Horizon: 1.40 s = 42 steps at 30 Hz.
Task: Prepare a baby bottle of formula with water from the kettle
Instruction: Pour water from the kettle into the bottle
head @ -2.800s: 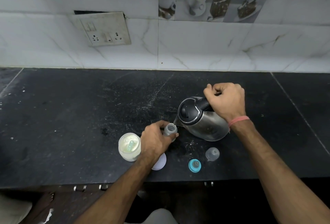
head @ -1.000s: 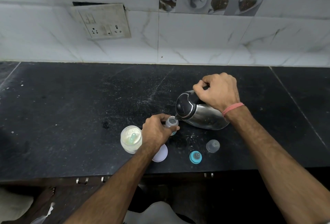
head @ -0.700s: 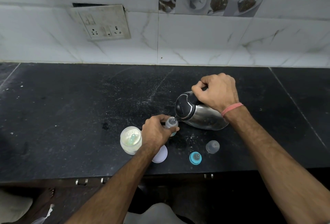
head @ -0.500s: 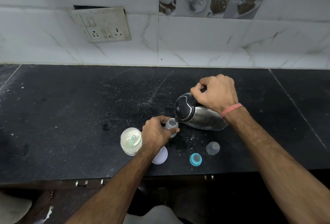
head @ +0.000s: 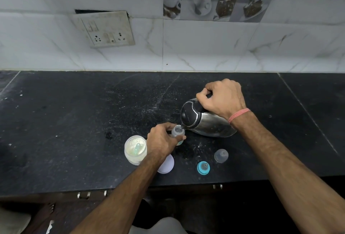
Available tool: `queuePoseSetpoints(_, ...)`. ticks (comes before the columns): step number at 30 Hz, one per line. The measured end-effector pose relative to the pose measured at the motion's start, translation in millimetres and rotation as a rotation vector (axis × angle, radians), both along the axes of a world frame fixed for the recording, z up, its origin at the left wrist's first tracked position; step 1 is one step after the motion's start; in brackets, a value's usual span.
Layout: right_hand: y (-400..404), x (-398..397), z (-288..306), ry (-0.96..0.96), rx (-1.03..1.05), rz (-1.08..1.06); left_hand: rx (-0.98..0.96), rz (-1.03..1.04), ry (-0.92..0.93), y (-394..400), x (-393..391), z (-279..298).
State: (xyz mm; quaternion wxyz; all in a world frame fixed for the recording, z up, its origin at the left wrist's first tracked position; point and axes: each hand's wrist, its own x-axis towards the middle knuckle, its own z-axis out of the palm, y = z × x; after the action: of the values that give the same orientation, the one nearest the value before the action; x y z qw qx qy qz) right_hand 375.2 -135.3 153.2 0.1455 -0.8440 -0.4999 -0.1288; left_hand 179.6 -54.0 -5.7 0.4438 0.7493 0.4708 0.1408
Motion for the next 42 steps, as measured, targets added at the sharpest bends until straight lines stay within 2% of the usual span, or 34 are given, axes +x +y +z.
queuePoseSetpoints(42,5.2,6.0,-3.2,-0.095,-0.085,0.063,0.012,0.006,0.007,-1.3,-0.6,0.0)
